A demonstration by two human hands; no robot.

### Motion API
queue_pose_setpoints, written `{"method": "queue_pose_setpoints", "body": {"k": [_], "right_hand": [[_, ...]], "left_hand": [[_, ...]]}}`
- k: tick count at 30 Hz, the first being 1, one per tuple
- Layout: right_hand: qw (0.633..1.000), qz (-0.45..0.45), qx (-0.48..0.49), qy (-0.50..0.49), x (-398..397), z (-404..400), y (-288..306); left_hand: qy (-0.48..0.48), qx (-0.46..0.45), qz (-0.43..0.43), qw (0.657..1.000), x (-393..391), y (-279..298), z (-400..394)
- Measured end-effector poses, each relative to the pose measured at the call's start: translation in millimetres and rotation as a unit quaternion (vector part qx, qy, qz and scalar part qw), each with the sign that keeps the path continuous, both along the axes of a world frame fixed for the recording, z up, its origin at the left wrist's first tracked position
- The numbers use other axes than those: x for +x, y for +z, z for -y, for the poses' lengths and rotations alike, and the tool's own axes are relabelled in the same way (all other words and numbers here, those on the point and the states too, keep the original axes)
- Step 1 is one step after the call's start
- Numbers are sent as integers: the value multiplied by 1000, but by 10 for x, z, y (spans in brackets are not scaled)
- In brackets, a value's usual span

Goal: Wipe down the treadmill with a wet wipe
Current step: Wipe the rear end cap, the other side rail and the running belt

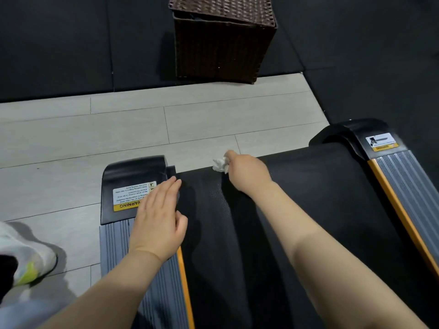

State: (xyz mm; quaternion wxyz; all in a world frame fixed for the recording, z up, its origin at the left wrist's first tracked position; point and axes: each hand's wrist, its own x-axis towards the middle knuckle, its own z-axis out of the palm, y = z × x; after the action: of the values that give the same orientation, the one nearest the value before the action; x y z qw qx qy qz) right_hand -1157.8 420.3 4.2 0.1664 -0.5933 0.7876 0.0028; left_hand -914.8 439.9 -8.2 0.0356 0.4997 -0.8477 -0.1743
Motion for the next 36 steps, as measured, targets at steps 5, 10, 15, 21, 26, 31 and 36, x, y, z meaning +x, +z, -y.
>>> {"method": "queue_pose_setpoints", "body": {"k": [5,10,15,21,26,31,36], "right_hand": [[995,50,-14,90,832,125,-62],[995,48,-16,81,669,180,-77],[980,-66,6,-186,-607,-26,-79],[988,-15,14,-155,-276,51,-76],[996,56,6,65,446,178,-37],[984,-63,-37,-159,-755,-47,-167],[939,-72,-151,-300,-1214,-390,-293]], "left_hand": [[28,15,-27,999,-7,5,2],[34,18,-31,999,4,5,-2],[32,20,-9,999,6,19,0],[24,14,10,1000,-12,37,12],[13,2,11,1000,-2,22,29],[-6,-20,41,999,-17,26,13],[-2,-34,95,995,-141,39,62]]}}
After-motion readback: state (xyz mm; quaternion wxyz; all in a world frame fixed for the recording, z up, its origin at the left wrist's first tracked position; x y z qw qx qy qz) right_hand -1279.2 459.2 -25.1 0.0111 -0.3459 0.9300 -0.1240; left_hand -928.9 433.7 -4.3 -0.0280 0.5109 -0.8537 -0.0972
